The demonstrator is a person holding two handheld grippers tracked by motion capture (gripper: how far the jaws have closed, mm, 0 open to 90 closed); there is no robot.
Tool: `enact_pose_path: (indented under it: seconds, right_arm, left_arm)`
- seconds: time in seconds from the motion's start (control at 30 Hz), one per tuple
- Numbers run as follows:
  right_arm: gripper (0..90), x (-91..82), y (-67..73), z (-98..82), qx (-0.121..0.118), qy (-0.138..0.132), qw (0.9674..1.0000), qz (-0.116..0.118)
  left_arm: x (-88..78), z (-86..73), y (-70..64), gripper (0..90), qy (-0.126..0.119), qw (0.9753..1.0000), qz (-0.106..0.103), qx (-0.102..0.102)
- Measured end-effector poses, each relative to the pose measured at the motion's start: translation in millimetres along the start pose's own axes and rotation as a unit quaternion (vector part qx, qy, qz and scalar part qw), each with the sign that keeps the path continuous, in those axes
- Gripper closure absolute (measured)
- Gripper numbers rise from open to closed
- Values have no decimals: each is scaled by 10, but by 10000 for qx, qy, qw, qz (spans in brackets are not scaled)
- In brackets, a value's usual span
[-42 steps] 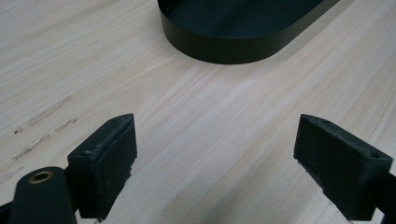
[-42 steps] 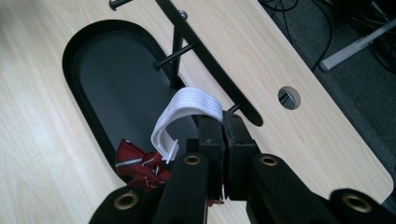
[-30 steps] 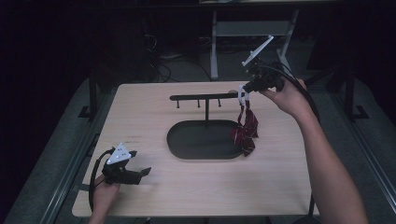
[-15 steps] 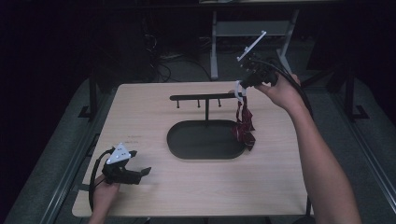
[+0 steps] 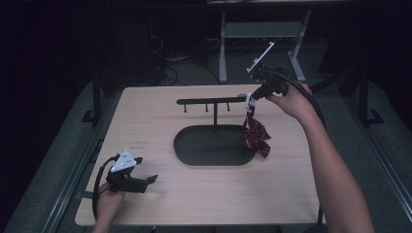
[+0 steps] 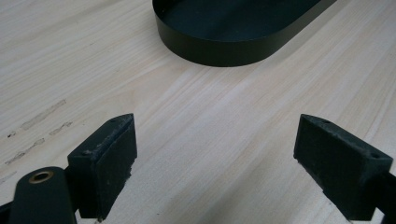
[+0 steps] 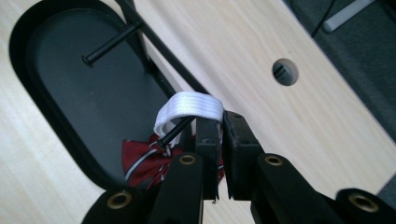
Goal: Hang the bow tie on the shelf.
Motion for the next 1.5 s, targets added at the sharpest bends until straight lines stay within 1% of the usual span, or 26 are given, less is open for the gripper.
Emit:
enact_pose_path:
  seconds: [0.2,0.27,0.43,0.57,0.77,0.83,0.87,1.23,1.3,1.5]
  right_arm:
    - [830,36,6,-39,3,51,10000,35]
    - [821,48,13,-49,-7,69,9999,89]
    - [814,77,30,-90,19,44,9999,138]
    - [808,76,31,-122,60,14,9998,183]
    - [786,70,6,-221,175,-66,9994,277]
    - [784,75,-1,-237,177,-75,9994,289]
    - [775,84,-6,-269,238,-102,9991,344]
    - [746,107,-24,-377,335,-180,9983,436]
    - [719,125,-24,-411,369,-176,9981,454]
    - [715,166,-29,-476,419,-186,9976,509]
  left_arm:
    - [-7,-5,0,132,32,10000,-3,12]
    - [-11,-4,0,132,31,10000,-5,9]
    - [-11,-5,-5,132,27,10000,-7,12]
    - [-9,-4,-9,132,13,10000,-6,6]
    - [-10,-6,-13,132,35,10000,1,9]
    - [-10,-6,-13,132,35,10000,3,11]
    - [-11,-7,-10,132,39,10000,3,13]
    - [-18,-9,-10,132,34,10000,19,38]
    - [-17,-11,-13,132,36,10000,19,32]
    - [-20,-10,-13,132,39,10000,23,33]
Point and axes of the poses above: each handheld gripper's, and its own axes: x roughly forward along the jaws, z roughly out of its top, y roughly to its left, the point moved 7 cm from there along x, roughly forward along the jaws, and after that the axes turned 2 degrees about y, right-handed, at the moved point
